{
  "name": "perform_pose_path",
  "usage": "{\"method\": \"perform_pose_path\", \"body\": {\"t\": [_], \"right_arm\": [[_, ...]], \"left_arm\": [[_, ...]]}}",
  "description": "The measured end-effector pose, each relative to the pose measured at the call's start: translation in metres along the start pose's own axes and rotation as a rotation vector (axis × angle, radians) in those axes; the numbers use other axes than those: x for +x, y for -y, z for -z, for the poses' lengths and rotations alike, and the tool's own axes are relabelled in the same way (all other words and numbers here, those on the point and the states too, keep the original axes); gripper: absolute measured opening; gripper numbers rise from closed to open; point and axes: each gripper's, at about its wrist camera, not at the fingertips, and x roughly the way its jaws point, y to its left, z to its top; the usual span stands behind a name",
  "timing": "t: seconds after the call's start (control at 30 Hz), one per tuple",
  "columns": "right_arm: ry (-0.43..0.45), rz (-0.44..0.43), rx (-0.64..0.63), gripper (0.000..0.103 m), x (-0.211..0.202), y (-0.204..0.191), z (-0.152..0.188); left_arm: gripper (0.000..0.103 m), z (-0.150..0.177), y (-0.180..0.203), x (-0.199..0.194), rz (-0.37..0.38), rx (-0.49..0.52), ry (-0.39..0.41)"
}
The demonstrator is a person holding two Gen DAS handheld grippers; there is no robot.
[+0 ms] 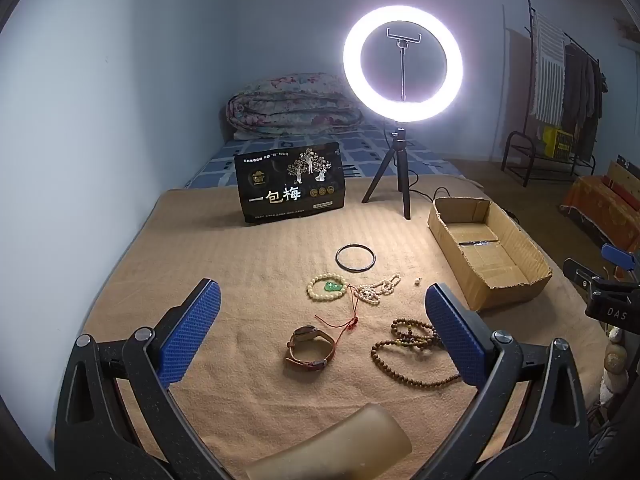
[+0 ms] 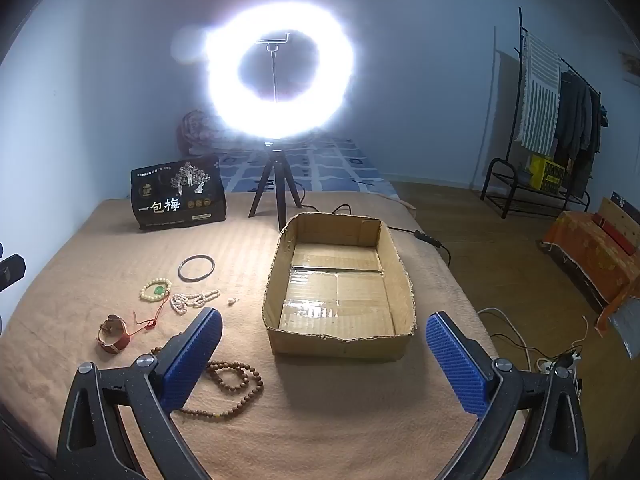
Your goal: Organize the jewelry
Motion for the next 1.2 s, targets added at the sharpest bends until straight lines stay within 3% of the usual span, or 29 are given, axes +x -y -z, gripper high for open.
{"method": "perform_pose_path", "body": {"t": [0.67,1.2], "right_arm": [[-0.013,-0.025,0.004,0.103,0.004,-0.003,0.0],[-0.081,-0.108,-0.054,0.103,0.023,-0.019,0.005]], "left_arm": [[0.103,0.008,0.0,0.003,-0.001,0.001,-0.007],[0.103,0.011,-0.018,0.028,-0.012,-0.025,-0.087]]}}
